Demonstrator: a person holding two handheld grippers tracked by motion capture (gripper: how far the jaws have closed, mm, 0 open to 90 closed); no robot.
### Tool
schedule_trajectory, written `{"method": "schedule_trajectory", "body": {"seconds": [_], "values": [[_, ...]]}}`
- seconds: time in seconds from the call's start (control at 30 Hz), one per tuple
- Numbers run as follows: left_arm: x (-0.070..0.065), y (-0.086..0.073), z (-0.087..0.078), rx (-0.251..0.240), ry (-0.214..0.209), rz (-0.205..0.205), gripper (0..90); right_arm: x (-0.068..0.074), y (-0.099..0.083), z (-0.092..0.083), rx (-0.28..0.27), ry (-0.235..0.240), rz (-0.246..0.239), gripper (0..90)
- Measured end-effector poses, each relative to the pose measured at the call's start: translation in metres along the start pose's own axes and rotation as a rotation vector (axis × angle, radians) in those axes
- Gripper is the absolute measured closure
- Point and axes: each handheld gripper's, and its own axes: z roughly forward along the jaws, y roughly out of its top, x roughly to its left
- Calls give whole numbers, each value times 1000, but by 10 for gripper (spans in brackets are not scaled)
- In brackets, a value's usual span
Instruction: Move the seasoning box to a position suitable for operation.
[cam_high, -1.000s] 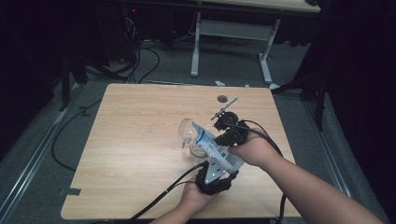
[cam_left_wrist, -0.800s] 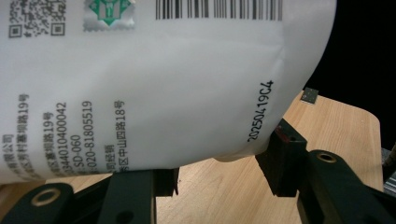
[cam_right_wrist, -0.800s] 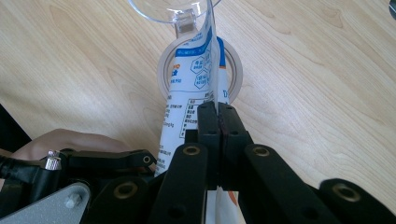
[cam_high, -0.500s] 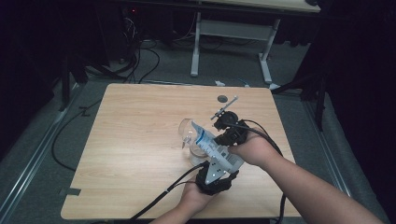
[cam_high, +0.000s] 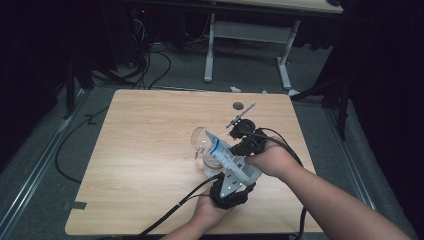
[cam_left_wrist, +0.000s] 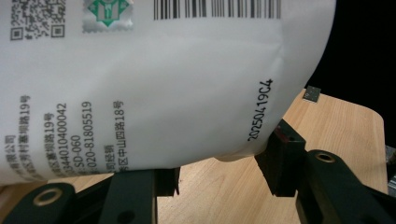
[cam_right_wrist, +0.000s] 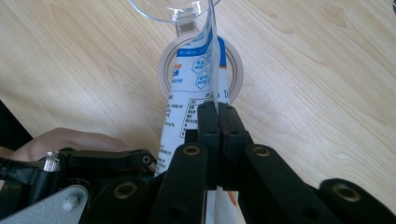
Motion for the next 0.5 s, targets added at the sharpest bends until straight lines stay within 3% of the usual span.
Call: {"method": "schedule_trajectory", "body": {"seconds": [0.5], "values": [[2, 3, 0, -10, 3, -14, 551, -1, 4, -1, -4, -8, -10, 898]]}}
